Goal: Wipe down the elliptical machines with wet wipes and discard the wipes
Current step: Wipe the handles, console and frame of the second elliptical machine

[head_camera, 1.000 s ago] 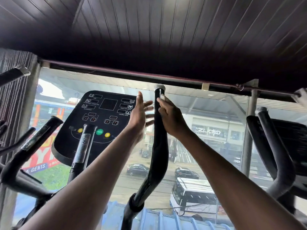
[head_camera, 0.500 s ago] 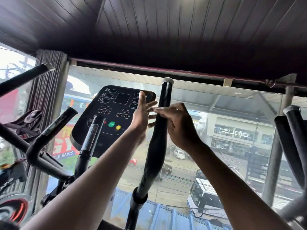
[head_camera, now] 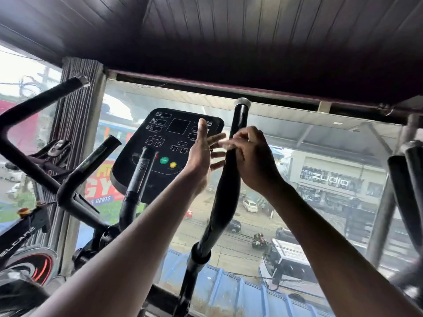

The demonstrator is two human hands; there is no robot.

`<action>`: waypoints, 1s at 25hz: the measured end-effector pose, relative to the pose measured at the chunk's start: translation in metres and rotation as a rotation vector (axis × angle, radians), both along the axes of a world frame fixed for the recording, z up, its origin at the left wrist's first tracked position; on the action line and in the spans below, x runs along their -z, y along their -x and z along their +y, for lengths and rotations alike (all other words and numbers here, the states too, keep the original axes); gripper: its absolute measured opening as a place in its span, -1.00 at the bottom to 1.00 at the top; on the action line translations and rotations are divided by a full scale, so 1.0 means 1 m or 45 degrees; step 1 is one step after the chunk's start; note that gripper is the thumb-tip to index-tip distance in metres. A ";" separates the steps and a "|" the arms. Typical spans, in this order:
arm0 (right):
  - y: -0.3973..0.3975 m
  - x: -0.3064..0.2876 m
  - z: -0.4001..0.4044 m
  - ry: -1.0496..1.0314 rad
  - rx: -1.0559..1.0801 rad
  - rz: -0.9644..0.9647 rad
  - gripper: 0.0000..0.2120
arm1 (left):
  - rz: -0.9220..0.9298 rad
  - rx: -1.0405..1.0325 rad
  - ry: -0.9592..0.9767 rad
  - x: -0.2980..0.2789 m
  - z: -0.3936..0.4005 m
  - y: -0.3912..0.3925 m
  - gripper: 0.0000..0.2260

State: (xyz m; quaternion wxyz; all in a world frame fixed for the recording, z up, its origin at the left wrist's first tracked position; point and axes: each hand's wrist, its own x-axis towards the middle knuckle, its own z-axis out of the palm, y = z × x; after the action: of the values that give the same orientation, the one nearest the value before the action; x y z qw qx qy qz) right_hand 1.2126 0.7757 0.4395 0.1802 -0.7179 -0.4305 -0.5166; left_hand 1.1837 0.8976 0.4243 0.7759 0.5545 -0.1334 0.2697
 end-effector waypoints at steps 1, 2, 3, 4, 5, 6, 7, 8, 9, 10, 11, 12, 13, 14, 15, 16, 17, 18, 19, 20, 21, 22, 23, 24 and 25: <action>0.008 0.010 -0.003 0.081 -0.020 -0.068 -0.73 | 0.010 0.027 0.005 0.002 0.003 0.000 -0.30; 0.017 0.021 -0.007 0.157 -0.052 -0.122 -0.72 | 0.030 0.056 0.004 0.005 0.007 -0.001 -0.30; 0.019 0.024 -0.010 0.197 -0.054 -0.150 -0.74 | 0.049 0.081 0.002 0.008 0.010 -0.001 -0.30; 0.018 0.017 -0.012 0.170 -0.009 -0.163 -0.78 | 0.064 0.101 0.003 0.011 0.012 -0.003 -0.30; 0.016 0.009 -0.008 0.059 0.054 -0.135 -0.82 | 0.079 0.134 0.006 0.014 0.014 -0.003 -0.30; 0.017 0.005 -0.001 -0.065 0.127 -0.072 -0.81 | 0.092 0.168 0.010 0.018 0.015 -0.003 -0.30; 0.020 0.007 0.005 -0.123 0.167 0.001 -0.81 | 0.102 0.200 0.020 0.021 0.015 -0.002 -0.29; 0.024 0.016 0.009 -0.083 0.190 0.020 -0.82 | 0.113 0.219 0.028 0.024 0.016 -0.003 -0.29; 0.031 0.029 0.010 0.035 0.185 -0.022 -0.83 | 0.126 0.234 0.031 0.025 0.017 -0.002 -0.30; 0.039 0.041 0.008 0.163 0.174 -0.063 -0.82 | 0.136 0.251 0.030 0.026 0.018 0.001 -0.30; 0.042 0.046 0.005 0.221 0.156 -0.076 -0.81 | 0.136 0.274 0.032 0.028 0.019 0.003 -0.30; 0.042 0.043 0.003 0.177 0.163 -0.057 -0.80 | 0.128 0.300 0.035 0.030 0.019 0.005 -0.31; 0.042 0.037 0.005 0.043 0.193 -0.013 -0.80 | 0.122 0.325 0.042 0.032 0.018 0.010 -0.32; 0.044 0.032 0.009 -0.081 0.244 0.035 -0.80 | 0.120 0.341 0.054 0.034 0.015 0.013 -0.33; 0.047 0.035 0.013 -0.145 0.282 0.062 -0.79 | 0.119 0.353 0.077 0.037 0.012 0.016 -0.35; 0.050 0.045 0.015 -0.122 0.287 0.022 -0.80 | 0.119 0.362 0.098 0.040 0.011 0.018 -0.38; 0.054 0.061 0.014 -0.019 0.253 -0.067 -0.82 | 0.120 0.375 0.106 0.042 0.010 0.020 -0.40; 0.059 0.077 0.011 0.090 0.196 -0.140 -0.84 | 0.118 0.386 0.099 0.045 0.011 0.022 -0.42; 0.061 0.084 0.006 0.134 0.148 -0.179 -0.85 | 0.110 0.396 0.084 0.048 0.012 0.024 -0.44; 0.058 0.082 0.001 0.082 0.120 -0.166 -0.84 | 0.093 0.396 0.072 0.050 0.013 0.025 -0.46; 0.054 0.076 0.000 -0.104 0.112 -0.112 -0.81 | 0.073 0.394 0.069 0.053 0.013 0.027 -0.49; 0.053 0.069 0.003 -0.341 0.118 -0.030 -0.78 | 0.053 0.389 0.069 0.055 0.012 0.028 -0.51; 0.053 0.068 0.006 -0.506 0.119 0.045 -0.75 | 0.039 0.385 0.071 0.057 0.010 0.030 -0.53; 0.054 0.075 0.009 -0.555 0.093 0.068 -0.72 | 0.034 0.375 0.069 0.060 0.010 0.031 -0.55; 0.054 0.090 0.009 -0.496 0.072 0.011 -0.71 | 0.040 0.367 0.060 0.062 0.010 0.032 -0.57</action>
State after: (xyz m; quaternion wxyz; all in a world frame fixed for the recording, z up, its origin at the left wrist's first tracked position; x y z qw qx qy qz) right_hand 1.1584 0.7844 0.3500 0.3028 -0.6834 -0.3014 -0.5919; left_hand 1.1513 0.9073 0.3619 0.8213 0.5155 -0.1932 0.1498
